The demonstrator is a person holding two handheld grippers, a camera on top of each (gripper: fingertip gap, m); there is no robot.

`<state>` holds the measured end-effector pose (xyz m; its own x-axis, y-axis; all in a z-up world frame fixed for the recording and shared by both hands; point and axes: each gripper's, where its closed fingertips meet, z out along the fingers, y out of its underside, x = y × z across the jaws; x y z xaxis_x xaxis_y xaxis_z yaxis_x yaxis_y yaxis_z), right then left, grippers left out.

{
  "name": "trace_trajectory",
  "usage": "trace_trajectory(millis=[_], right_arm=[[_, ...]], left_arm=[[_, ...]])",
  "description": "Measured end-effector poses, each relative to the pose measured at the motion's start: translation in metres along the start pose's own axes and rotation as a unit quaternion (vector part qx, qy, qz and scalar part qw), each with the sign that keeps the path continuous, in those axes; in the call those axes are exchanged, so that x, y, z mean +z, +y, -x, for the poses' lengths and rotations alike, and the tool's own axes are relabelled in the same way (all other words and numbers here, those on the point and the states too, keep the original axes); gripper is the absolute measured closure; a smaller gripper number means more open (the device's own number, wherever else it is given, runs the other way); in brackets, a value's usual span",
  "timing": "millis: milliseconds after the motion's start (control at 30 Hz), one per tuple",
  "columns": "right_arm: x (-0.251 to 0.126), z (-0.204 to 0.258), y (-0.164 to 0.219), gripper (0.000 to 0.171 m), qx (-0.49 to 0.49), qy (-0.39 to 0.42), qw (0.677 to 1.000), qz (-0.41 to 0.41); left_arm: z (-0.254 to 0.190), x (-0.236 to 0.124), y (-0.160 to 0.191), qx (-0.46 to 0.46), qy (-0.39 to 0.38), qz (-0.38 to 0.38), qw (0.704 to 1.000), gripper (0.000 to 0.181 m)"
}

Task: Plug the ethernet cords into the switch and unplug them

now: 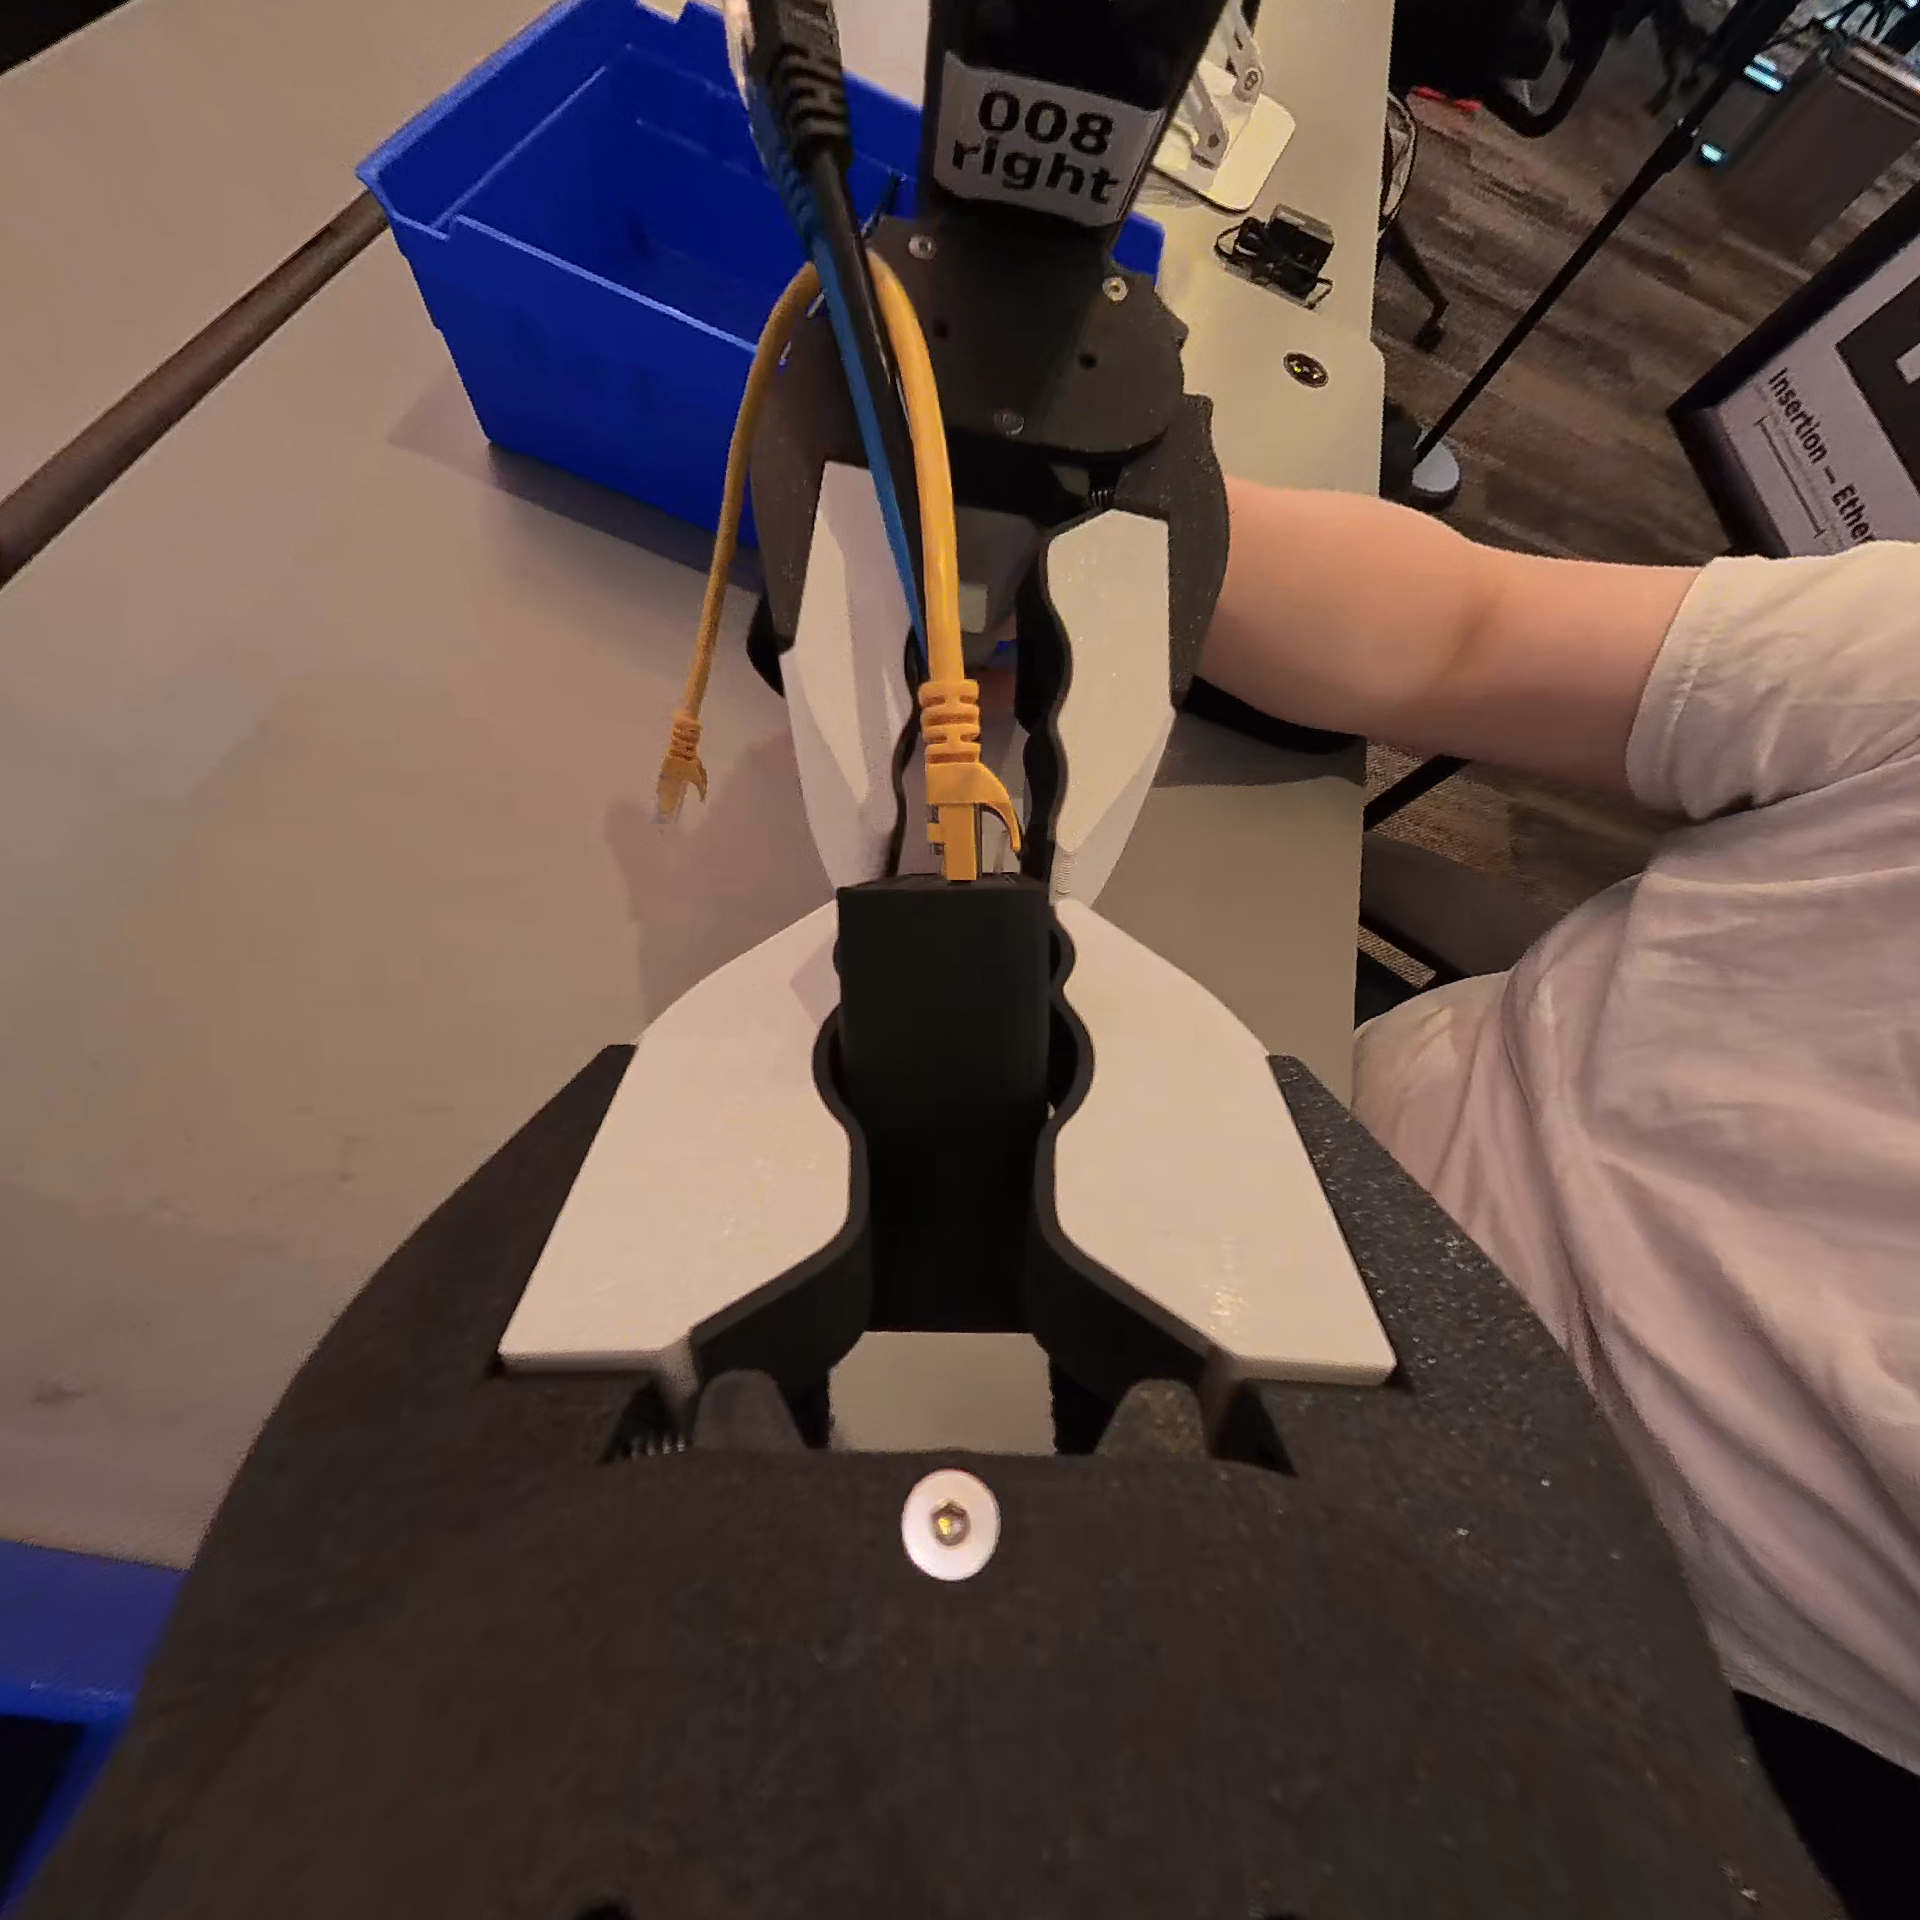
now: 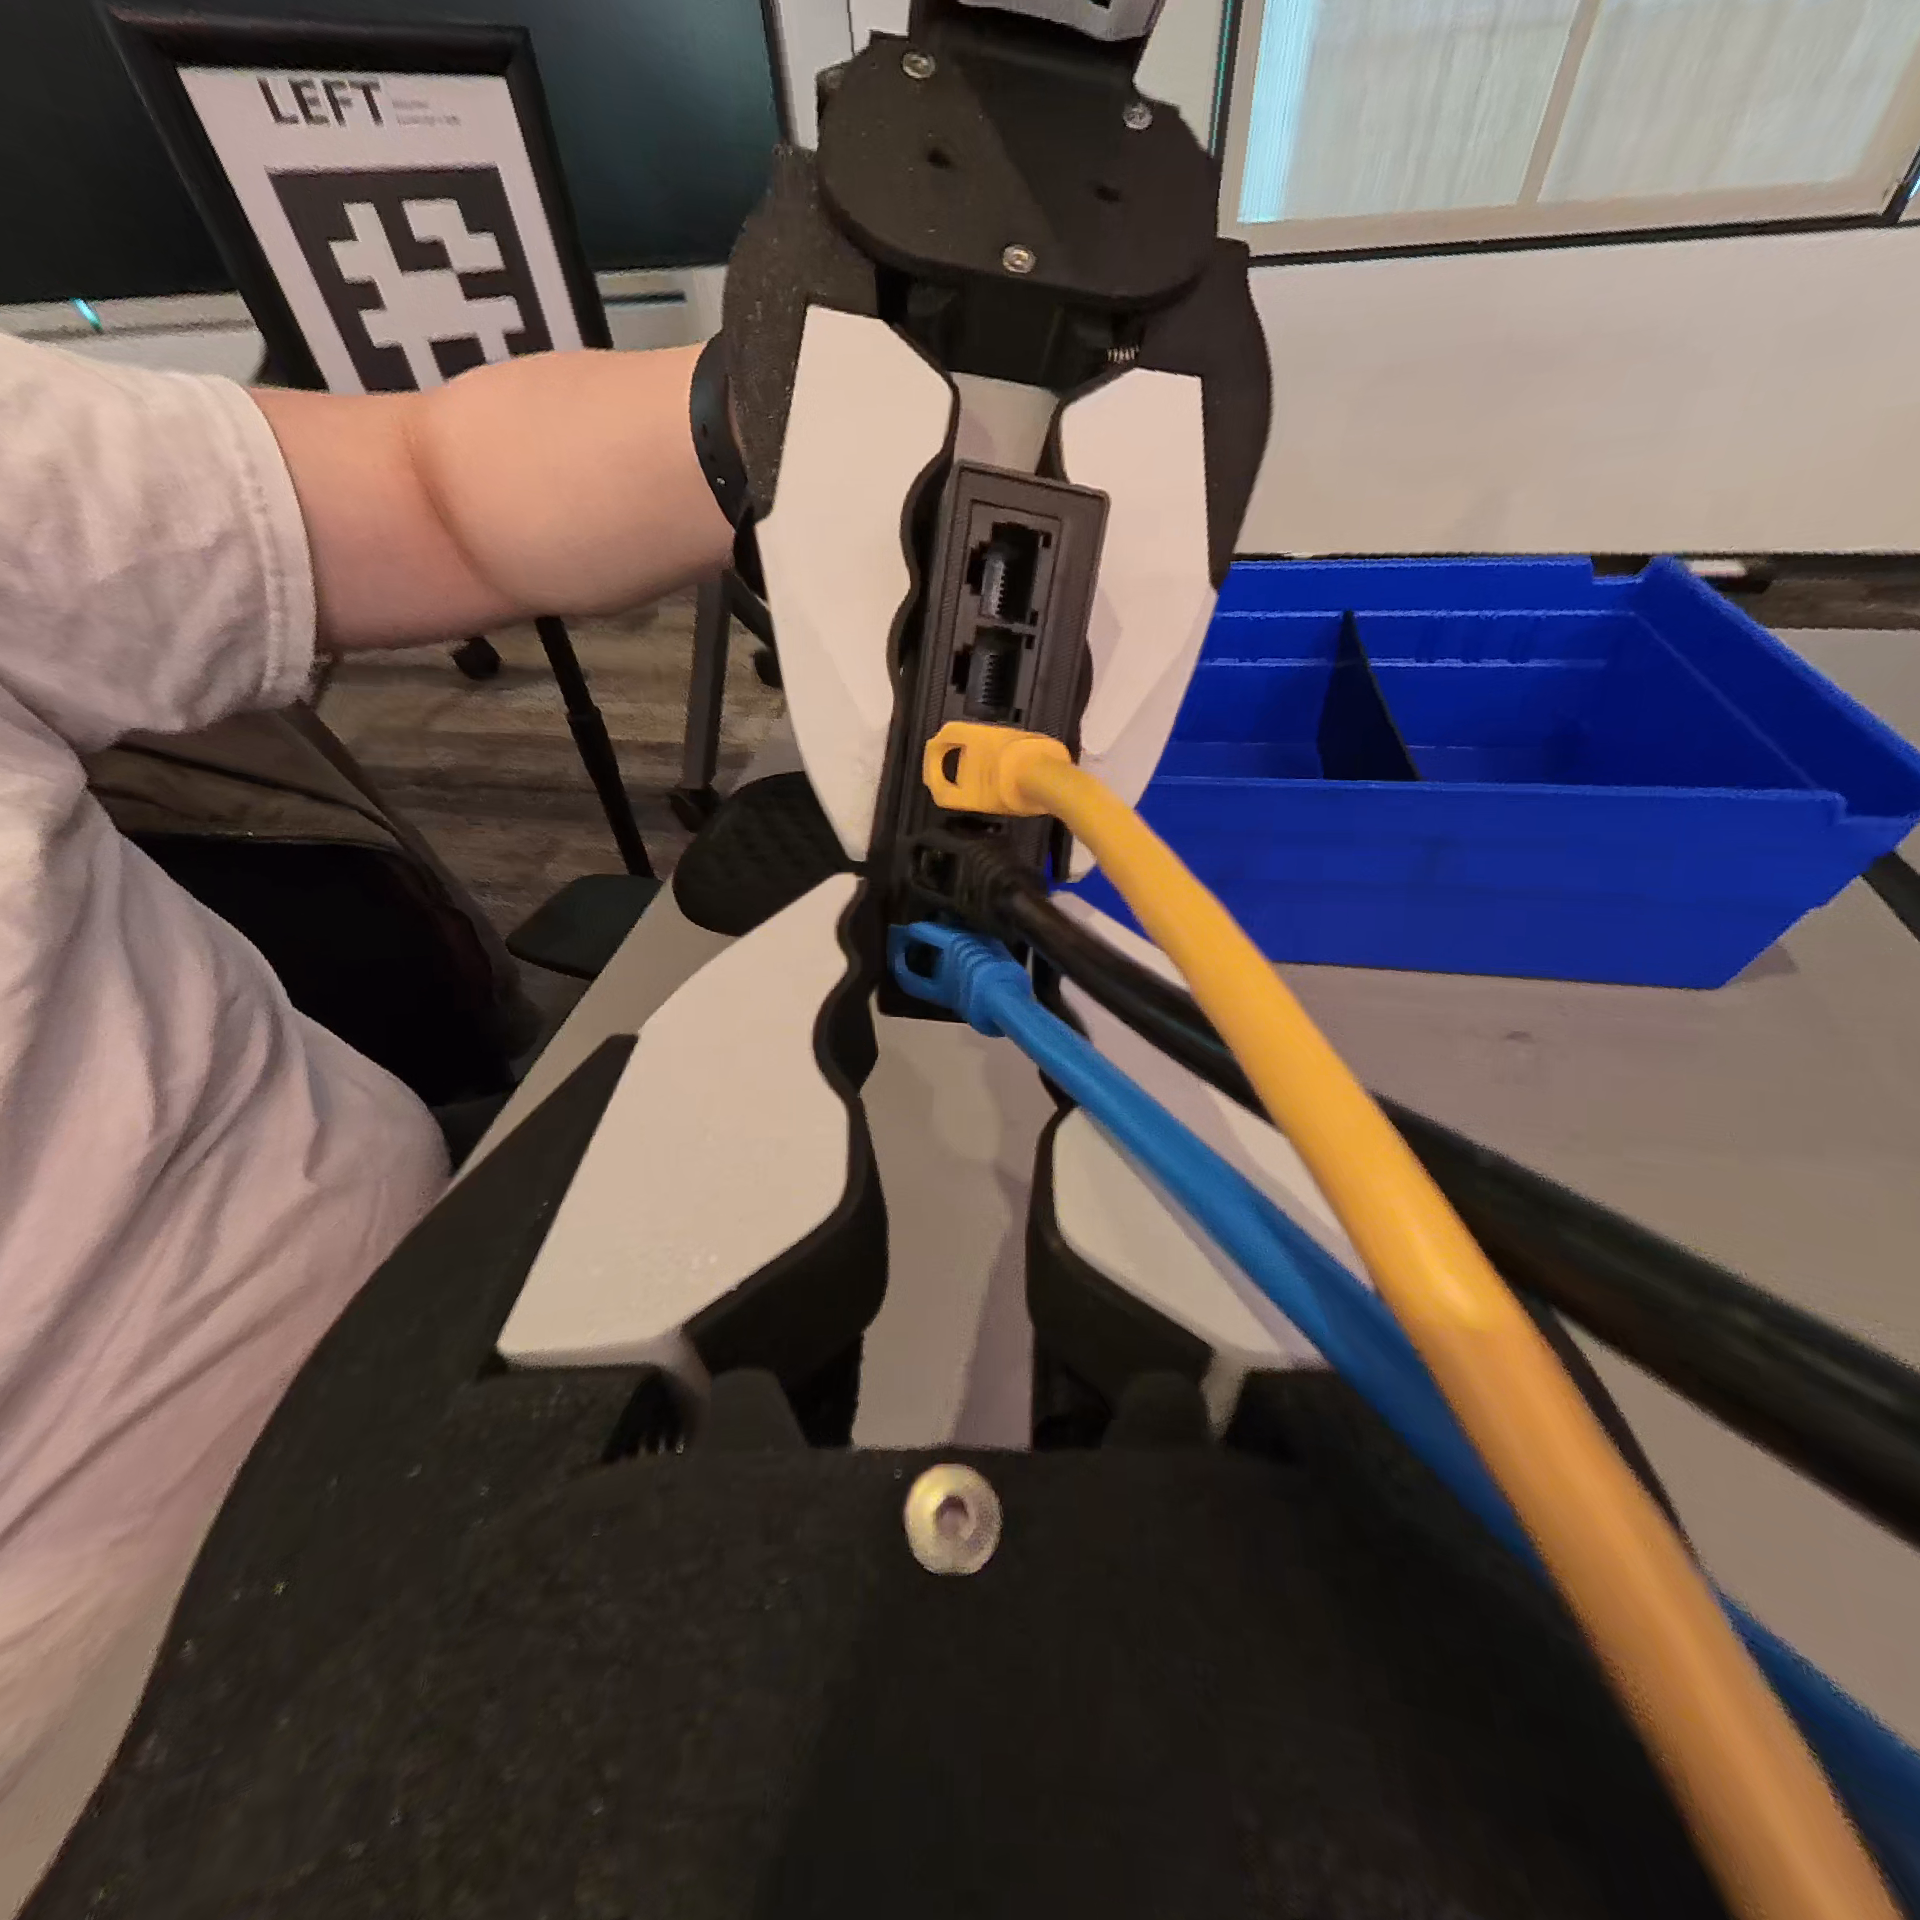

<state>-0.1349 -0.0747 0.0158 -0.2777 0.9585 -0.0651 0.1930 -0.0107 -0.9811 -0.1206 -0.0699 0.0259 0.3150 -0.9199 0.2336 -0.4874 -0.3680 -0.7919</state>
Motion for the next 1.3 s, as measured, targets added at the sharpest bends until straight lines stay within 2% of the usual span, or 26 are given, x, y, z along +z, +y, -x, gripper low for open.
trace_trajectory(millis=[133, 233, 300, 467, 567, 633, 767, 900, 1000, 1067, 1300], right_arm=[[0.001, -0.004, -0.001, 0.144, 0.076, -0.016, 0.997, -0.029], [0.003, -0.012, -0.004, 0.144, 0.182, -0.026, 0.981, -0.067], [0.002, -0.02, -0.003, 0.144, 0.231, -0.025, 0.968, -0.091], [-0.002, -0.044, 0.002, 0.145, 0.304, 0.022, 0.943, -0.137], [-0.009, -0.056, -0.002, 0.144, 0.347, 0.037, 0.921, -0.175], [-0.013, -0.061, -0.002, 0.144, 0.368, 0.046, 0.909, -0.19], [-0.015, -0.066, -0.002, 0.144, 0.415, 0.058, 0.882, -0.214], [-0.014, -0.068, 0.004, 0.144, 0.45, 0.077, 0.862, -0.221], [-0.013, -0.067, 0.006, 0.145, 0.456, 0.083, 0.859, -0.217], [-0.014, -0.066, 0.005, 0.145, 0.459, 0.086, 0.857, -0.217], [-0.019, -0.073, 0.01, 0.147, 0.497, 0.106, 0.826, -0.243]], left_arm=[[0.009, -0.002, -0.009, -0.032, -0.005, -0.03, 0.999, 0.149], [0.026, -0.01, -0.019, -0.057, -0.036, -0.077, 0.995, 0.128], [0.036, -0.018, -0.021, -0.065, -0.065, -0.107, 0.99, 0.121], [0.054, -0.043, -0.017, -0.042, -0.195, -0.177, 0.964, 0.106], [0.053, -0.063, -0.015, 0.033, -0.313, -0.204, 0.927, 0.1], [0.053, -0.07, -0.009, 0.081, -0.389, -0.192, 0.897, 0.095], [0.056, -0.051, 0.006, 0.159, -0.473, -0.125, 0.858, 0.093], [0.061, -0.028, 0.004, 0.251, -0.536, -0.073, 0.803, 0.102], [0.063, -0.013, -0.002, 0.317, -0.556, -0.033, 0.768, 0.113], [0.071, -0.007, -0.001, 0.342, -0.564, 0.003, 0.752, 0.112], [0.091, 0.01, 0.003, 0.403, -0.568, 0.075, 0.713, 0.12]])
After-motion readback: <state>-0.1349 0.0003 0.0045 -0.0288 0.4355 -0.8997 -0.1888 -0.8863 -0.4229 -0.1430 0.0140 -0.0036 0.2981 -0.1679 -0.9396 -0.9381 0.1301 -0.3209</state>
